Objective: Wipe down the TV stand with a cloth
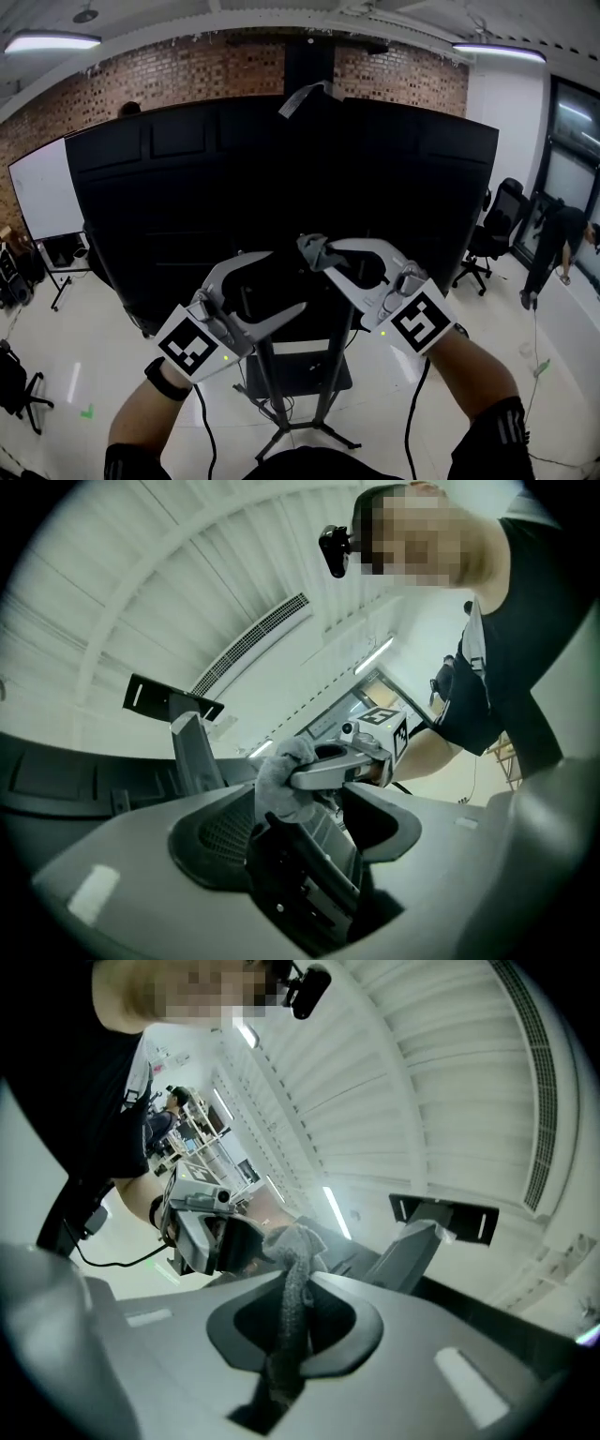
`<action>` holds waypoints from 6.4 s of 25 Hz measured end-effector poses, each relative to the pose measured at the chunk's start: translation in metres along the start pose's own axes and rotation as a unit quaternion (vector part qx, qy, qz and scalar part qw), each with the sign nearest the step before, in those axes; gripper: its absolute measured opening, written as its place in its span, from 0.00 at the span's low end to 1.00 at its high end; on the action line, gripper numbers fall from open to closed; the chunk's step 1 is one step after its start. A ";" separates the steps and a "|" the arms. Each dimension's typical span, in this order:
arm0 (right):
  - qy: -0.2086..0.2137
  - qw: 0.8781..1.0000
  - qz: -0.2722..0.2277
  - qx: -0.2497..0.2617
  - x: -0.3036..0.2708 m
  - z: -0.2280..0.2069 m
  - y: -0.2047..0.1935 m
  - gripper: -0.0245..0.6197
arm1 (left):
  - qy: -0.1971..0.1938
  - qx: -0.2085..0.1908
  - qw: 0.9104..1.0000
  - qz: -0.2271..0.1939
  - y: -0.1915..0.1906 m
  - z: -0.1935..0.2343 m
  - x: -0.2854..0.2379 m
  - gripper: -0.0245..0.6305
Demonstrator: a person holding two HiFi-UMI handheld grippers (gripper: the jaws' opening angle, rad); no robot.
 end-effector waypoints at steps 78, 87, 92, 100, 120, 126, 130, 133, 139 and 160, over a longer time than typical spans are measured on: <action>0.011 0.855 0.310 0.415 -0.097 0.012 -0.097 0.07 | 0.068 0.058 0.994 0.066 -0.075 0.010 -0.009 0.51; 0.031 0.850 0.329 0.410 -0.089 0.057 -0.140 0.07 | 0.067 0.092 0.990 0.085 -0.112 -0.011 0.008 0.51; 0.022 0.851 0.324 0.412 -0.086 0.080 -0.150 0.07 | 0.058 0.108 0.988 0.095 -0.128 -0.027 0.012 0.51; 0.044 0.845 0.351 0.401 -0.080 0.112 -0.190 0.07 | 0.050 0.136 0.984 0.103 -0.149 -0.044 0.016 0.51; 0.071 0.854 0.392 0.334 -0.064 0.180 -0.245 0.07 | 0.023 0.173 0.977 0.124 -0.191 -0.070 0.038 0.51; 0.017 0.916 0.332 0.223 -0.044 0.154 -0.197 0.07 | 0.030 0.178 0.978 0.108 -0.183 -0.071 0.030 0.51; -0.033 0.935 0.293 0.197 -0.023 0.120 -0.159 0.07 | 0.040 0.169 0.981 0.088 -0.164 -0.069 0.016 0.51; -0.071 0.950 0.259 0.158 -0.005 0.092 -0.138 0.07 | 0.043 0.163 0.983 0.072 -0.149 -0.068 0.003 0.51; -0.146 0.960 0.208 0.120 0.030 0.023 -0.108 0.07 | 0.036 0.140 0.988 0.046 -0.115 -0.065 -0.034 0.51; -0.168 0.961 0.186 0.116 0.049 -0.065 -0.175 0.07 | 0.037 0.128 0.990 0.036 -0.096 -0.077 -0.132 0.51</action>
Point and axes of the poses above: the fingertips, and each gripper's own axes: x backward along the fingers, z to its left, y out of its top, the point moved 5 cm from there along x, backward along the fingers, and after that the axes turned 2 degrees about -x, right-handed, at the moved point
